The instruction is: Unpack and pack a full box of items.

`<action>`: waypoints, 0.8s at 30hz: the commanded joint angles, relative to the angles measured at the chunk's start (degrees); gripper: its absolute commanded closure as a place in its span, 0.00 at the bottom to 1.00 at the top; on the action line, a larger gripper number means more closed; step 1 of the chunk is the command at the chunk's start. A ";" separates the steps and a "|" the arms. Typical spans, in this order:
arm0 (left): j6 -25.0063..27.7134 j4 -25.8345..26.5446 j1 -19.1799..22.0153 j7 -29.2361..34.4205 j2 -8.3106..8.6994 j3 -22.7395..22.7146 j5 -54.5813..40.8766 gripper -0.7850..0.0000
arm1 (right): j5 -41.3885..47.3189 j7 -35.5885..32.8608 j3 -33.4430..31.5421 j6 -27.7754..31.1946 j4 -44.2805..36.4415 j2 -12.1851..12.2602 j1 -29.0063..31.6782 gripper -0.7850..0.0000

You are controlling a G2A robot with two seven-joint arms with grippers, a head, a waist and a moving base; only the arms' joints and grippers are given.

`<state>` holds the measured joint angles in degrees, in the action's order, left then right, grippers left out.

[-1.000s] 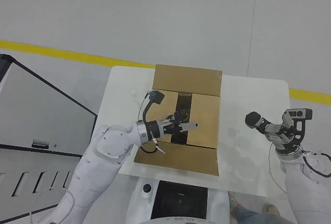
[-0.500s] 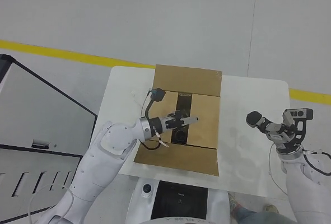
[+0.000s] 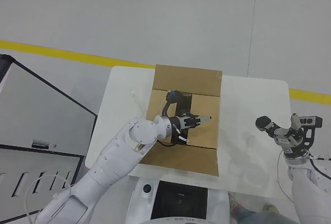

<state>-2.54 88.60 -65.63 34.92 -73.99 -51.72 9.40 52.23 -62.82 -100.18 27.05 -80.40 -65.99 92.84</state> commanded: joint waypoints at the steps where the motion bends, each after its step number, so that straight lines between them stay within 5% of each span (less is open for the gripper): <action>1: -0.07 -0.09 0.13 -0.26 0.11 -0.90 -0.18 0.00 | 0.22 0.25 -0.11 0.03 -0.19 -0.04 0.35 0.00; 10: -2.56 3.66 -1.03 0.68 0.82 -3.19 2.36 0.00 | -0.10 0.19 -0.22 -0.40 -0.07 -0.10 0.34 0.00; 17: -4.13 1.51 -1.17 -3.26 -0.37 1.69 3.76 0.00 | -0.53 -0.31 -0.16 -0.60 0.34 -0.12 -0.05 0.00; 24: -0.98 -4.14 0.52 -1.88 -0.49 -0.13 0.47 0.00 | -0.79 -0.47 -0.15 -0.76 0.51 -0.16 0.12 0.00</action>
<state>-4.35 85.86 -65.68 32.90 -74.44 -51.65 10.16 51.43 -63.28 -100.37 26.31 -79.84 -66.13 92.92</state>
